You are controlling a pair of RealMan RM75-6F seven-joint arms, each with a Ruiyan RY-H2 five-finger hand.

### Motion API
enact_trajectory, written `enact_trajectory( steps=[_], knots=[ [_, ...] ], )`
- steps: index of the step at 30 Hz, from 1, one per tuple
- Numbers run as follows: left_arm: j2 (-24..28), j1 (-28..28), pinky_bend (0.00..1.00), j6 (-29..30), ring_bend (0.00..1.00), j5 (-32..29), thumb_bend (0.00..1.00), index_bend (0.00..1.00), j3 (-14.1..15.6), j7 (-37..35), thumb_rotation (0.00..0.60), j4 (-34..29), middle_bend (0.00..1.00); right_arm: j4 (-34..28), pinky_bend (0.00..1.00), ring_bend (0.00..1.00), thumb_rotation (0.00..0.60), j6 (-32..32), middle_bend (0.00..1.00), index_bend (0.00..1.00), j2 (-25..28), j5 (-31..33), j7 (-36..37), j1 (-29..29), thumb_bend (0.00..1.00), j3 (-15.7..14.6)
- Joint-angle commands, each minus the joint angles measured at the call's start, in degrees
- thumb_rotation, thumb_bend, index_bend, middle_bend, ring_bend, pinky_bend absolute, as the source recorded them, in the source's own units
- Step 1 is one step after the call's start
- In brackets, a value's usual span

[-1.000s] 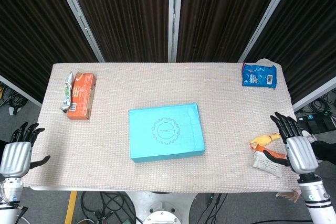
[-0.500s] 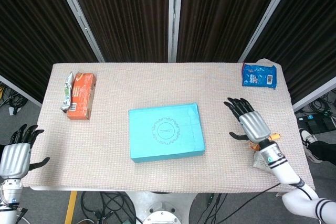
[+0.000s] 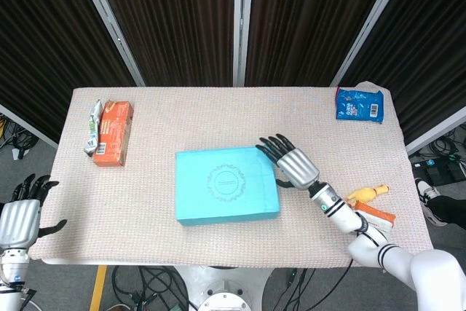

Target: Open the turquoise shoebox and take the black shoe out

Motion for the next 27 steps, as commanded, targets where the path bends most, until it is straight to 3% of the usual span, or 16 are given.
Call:
enact_trajectory(
  steps=[1,8,12,20,23,27],
  knots=[
    [-0.1,0.1,0.14,0.3,0.04,0.2,0.00,0.23,0.0,-0.3,0.600,0.2,0.13,-0.9,0.00,0.00,0.600,2.6,0.01,0.00,-0.6,-2.3,0.7,0.4,0.05,-2.3],
    [-0.3,0.5,0.14,0.5,0.04,0.2,0.00,0.23,0.3,-0.7,0.600,0.5,0.13,-6.3,0.00,0.00,0.600,4.6,0.03,0.00,1.7,-4.1,-2.6,-0.2,0.04,-5.4],
    [-0.4,0.5,0.14,0.5,0.04,0.5,0.00,0.23,0.4,-1.1,0.600,0.5,0.13,-4.4,0.00,0.00,0.600,3.7,0.03,0.00,1.0,-3.1,-6.3,0.2,0.04,-4.9],
    [-0.3,0.5,0.14,0.1,0.04,0.4,0.00,0.23,0.5,-2.2,0.600,0.4,0.13,1.6,0.00,0.00,0.600,6.2,0.06,0.00,-3.0,-3.9,-5.9,1.1,0.05,-5.5],
    [-0.3,0.5,0.14,0.1,0.04,0.4,0.00,0.23,0.5,-2.3,0.600,0.5,0.13,5.3,0.00,0.00,0.600,8.3,0.08,0.05,-5.1,-5.0,-4.8,1.4,0.12,-6.0],
    [-0.4,0.7,0.14,0.3,0.04,0.5,0.00,0.23,0.6,-2.7,0.600,0.8,0.13,11.8,0.01,0.02,0.600,12.1,0.19,0.24,-8.3,-6.5,-2.6,1.7,0.36,-7.1]
  ],
)
